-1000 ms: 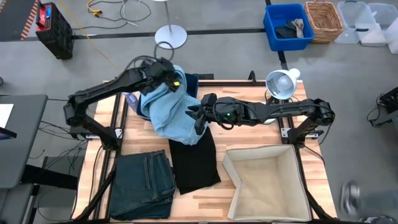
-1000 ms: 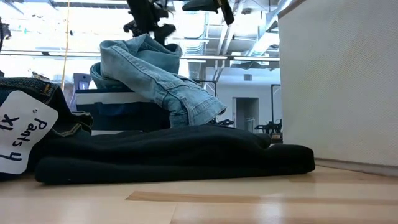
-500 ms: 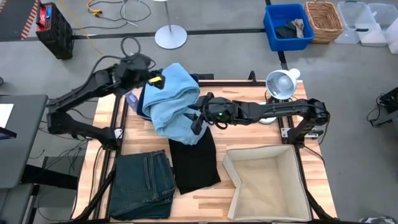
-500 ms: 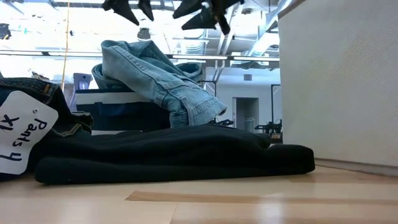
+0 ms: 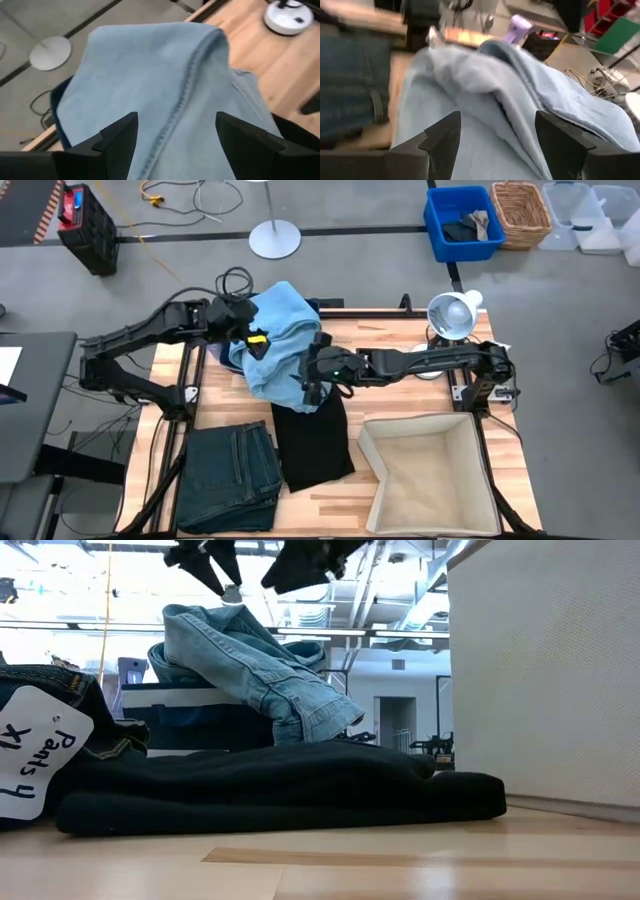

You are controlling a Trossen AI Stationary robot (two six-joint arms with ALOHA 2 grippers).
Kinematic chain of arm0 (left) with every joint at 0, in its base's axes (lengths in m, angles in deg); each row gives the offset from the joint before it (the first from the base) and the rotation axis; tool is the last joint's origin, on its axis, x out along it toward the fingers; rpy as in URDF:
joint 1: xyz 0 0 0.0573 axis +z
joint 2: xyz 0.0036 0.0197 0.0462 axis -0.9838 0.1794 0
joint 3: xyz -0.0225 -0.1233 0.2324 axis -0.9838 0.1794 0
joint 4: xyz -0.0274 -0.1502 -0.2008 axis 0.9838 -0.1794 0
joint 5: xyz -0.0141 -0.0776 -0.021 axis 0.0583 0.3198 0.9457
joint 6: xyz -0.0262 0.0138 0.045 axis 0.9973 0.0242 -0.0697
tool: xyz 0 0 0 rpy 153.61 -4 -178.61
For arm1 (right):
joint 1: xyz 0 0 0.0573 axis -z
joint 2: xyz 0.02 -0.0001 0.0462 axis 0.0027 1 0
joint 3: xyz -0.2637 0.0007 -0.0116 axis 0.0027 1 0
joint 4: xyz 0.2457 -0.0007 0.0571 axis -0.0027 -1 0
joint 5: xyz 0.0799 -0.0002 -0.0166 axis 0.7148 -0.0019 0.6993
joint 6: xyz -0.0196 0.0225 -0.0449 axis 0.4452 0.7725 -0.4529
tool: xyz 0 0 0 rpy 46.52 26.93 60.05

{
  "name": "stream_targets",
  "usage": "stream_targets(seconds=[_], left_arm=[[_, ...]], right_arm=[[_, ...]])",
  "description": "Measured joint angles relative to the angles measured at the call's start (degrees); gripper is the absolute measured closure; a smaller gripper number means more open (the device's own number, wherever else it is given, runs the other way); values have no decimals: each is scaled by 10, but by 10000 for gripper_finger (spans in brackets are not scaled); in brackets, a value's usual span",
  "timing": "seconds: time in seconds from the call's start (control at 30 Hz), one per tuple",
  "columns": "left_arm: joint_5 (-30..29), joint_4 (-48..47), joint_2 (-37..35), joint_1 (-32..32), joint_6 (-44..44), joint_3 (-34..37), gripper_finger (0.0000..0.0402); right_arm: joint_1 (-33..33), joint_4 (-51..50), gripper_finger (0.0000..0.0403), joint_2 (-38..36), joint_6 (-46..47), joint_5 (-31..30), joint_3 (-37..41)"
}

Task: Sort clothes
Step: Put the gray pants into the blue bin

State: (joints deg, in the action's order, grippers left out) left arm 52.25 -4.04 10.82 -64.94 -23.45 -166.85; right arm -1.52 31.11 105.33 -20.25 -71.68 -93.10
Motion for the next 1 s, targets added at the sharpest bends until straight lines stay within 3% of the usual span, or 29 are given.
stream_targets(seconds=[0.17, 0.4, 0.63, 1.0], left_arm=[[42, -35, 32, -31, 8, -1, 141], [31, -43, 55, -72, 46, -1, 130], [47, -47, 67, -91, 41, 33, 130], [89, 32, 117, -95, 26, 61, 129]], right_arm=[[3, -46, 133, 34, 7, -38, -45], [15, -31, 132, 35, -30, -28, -56], [18, -23, 133, 21, 0, -42, -63], [-15, -101, 132, 7, -26, -59, -225]])
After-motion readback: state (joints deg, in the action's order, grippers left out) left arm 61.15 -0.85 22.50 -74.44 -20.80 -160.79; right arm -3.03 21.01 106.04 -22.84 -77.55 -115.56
